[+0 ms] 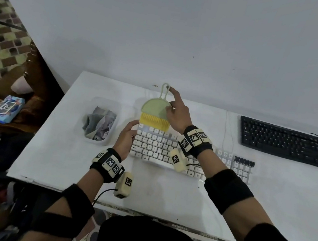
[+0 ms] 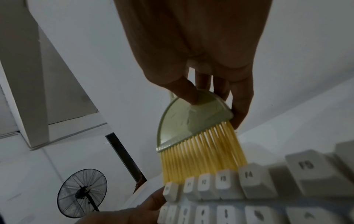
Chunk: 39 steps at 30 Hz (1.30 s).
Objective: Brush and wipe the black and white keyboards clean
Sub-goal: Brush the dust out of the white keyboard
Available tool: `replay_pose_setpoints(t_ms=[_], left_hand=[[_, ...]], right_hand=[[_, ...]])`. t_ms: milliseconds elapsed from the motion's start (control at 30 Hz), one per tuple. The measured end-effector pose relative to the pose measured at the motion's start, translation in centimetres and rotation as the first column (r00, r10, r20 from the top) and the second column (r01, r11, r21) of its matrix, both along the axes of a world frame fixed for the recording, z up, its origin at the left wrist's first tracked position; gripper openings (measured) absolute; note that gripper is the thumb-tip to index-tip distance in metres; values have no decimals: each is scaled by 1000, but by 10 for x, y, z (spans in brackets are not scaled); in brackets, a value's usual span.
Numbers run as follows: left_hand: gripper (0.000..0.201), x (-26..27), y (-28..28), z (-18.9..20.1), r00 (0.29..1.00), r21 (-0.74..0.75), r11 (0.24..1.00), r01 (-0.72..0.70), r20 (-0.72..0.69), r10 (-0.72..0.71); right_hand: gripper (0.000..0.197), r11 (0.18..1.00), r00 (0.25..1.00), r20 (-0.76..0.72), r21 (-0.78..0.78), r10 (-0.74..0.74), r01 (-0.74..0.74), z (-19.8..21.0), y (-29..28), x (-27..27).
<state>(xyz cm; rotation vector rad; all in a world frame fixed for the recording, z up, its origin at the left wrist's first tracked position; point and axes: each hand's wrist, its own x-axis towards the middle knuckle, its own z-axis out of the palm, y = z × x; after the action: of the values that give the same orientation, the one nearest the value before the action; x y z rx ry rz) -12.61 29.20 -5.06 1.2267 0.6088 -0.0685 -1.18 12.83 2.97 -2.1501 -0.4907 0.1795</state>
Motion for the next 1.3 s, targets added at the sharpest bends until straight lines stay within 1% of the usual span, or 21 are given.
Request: replay_pose_setpoints(t_ms=[100,200,233,333,367,433,500,567,600,667,767,900,967,1000,1033,1100,1133,1167,1200,1267,1300], left_hand=[[34,4,-6,-2,998,-15,998,-57,20,58],[28,1,-20,-8,994,-25,995,-96,44,97],[29,-2,-24,-10,994,-23,995,-96,48,97],[36,-7,-31,-12,992,-56,994,-94,77,98],[37,-7,-32,-10,992,-72,992,-100,72,105],[38,-6,-32,-10,990,-94,989,-115,71,121],[53,-5,-32,-12,991,-121,986,-115,61,123],[67,-6,-33,-16,992,-148,981,-125,17,129],[65,-5,-34,-18,989,-148,978,-146,8,148],[53,-6,-36,-17,981,-126,974,-190,25,195],[49,-6,-36,-16,987,-110,981,-157,9,159],[49,-7,-33,-18,989,-51,988,-145,-42,143],[48,-7,-33,-20,987,-43,986,-159,-32,158],[50,-6,-32,-22,984,-39,984,-177,-33,175],[59,-5,-31,-26,978,-35,978,-205,-40,204],[90,-2,-30,-33,968,-38,969,-245,-64,243],[99,0,-28,-47,967,-39,968,-248,-72,245],[100,1,-28,-52,969,-48,969,-241,-67,238],[92,1,-28,-54,971,-59,970,-234,-70,230],[67,-1,-28,-44,968,-57,966,-250,-30,249],[63,-1,-29,-42,966,-46,965,-257,-23,256]], right_hand=[[50,999,998,-58,-23,21,-22,6,0,3],[17,996,988,-149,-80,30,-42,14,6,-5],[16,993,988,-153,-109,25,-42,15,10,-9],[52,982,999,-52,-186,-11,1,13,22,-22],[58,982,999,-29,-186,-34,28,12,25,-25],[55,987,996,-25,-140,-90,85,11,28,-25],[42,986,988,-38,-76,-150,147,12,31,-21],[33,988,986,-64,-26,-154,153,18,34,-15],[32,992,989,-73,-14,-130,129,22,35,-13],[31,997,996,-65,-28,-69,67,27,38,-12],[31,993,1000,-1,-118,-21,21,27,31,-12],[29,974,996,48,-209,-75,84,24,7,-8],[32,976,989,43,-160,-139,144,27,5,-8],[34,980,986,29,-110,-162,164,30,7,-9],[36,984,985,8,-49,-170,170,32,12,-10],[34,987,987,-32,34,-156,157,34,24,-14],[32,989,990,-33,46,-136,138,34,28,-17],[32,993,993,-25,40,-112,113,32,31,-19],[31,996,996,-13,19,-89,89,30,31,-20],[29,996,998,36,-68,-59,61,29,23,-18],[29,991,997,65,-123,-52,60,29,17,-16]])
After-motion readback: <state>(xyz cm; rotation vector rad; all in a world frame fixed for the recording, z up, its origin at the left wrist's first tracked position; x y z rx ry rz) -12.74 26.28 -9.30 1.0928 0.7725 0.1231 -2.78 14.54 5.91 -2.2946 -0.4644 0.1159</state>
